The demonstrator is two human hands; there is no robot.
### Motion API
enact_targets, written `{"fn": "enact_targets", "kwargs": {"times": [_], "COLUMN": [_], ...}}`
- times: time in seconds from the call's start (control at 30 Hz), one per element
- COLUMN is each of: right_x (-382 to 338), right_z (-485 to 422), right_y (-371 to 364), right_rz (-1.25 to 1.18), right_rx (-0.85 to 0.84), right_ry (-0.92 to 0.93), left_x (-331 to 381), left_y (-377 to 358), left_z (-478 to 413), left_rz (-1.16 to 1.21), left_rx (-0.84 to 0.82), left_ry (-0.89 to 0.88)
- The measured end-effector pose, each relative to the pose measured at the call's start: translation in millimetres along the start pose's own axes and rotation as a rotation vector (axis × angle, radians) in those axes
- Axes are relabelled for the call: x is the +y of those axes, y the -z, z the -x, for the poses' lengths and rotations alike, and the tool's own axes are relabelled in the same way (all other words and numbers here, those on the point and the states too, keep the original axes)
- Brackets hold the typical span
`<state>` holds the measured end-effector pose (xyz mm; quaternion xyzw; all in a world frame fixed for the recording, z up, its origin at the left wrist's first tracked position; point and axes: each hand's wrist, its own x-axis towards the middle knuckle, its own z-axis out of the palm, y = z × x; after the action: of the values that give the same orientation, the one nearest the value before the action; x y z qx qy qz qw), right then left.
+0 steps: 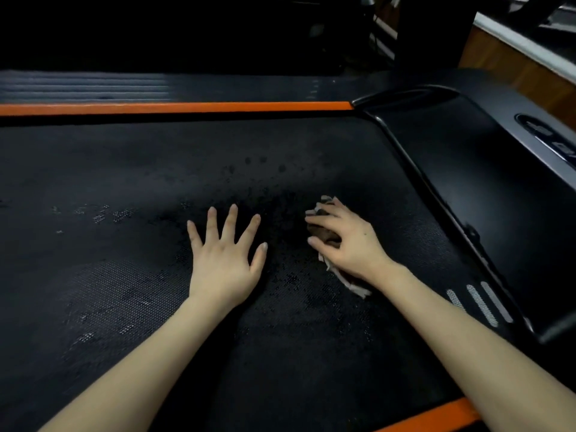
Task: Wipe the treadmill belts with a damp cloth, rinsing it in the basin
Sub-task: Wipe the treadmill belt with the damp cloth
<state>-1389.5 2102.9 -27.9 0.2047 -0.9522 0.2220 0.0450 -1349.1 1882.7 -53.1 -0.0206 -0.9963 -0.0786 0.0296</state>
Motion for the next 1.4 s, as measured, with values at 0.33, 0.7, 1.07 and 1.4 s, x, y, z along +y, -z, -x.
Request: {"fn": "enact_targets", "kwargs": {"times": [0.33, 0.7, 1.07, 1.4], "right_x": [3, -31, 55, 38], "right_z": [14, 14, -135, -111], "right_y": [-7, -18, -5, -6], "right_rz": [0.047, 0.023, 0.185, 0.096], "right_rx": [-0.137, -0.073, 0.228, 0.046], "right_ry": [0.296, 0.226, -0.269, 0.145], "left_x": [-3, -15, -19, -22], "left_y": [3, 10, 1, -1], "left_z": [-5, -65, -74, -73], "left_rz": [0.019, 0.004, -0.011, -0.007], "left_rx": [-0.022, 0.000, 0.038, 0.050], "left_ry": [-0.024, -0.014, -0.045, -0.057]}}
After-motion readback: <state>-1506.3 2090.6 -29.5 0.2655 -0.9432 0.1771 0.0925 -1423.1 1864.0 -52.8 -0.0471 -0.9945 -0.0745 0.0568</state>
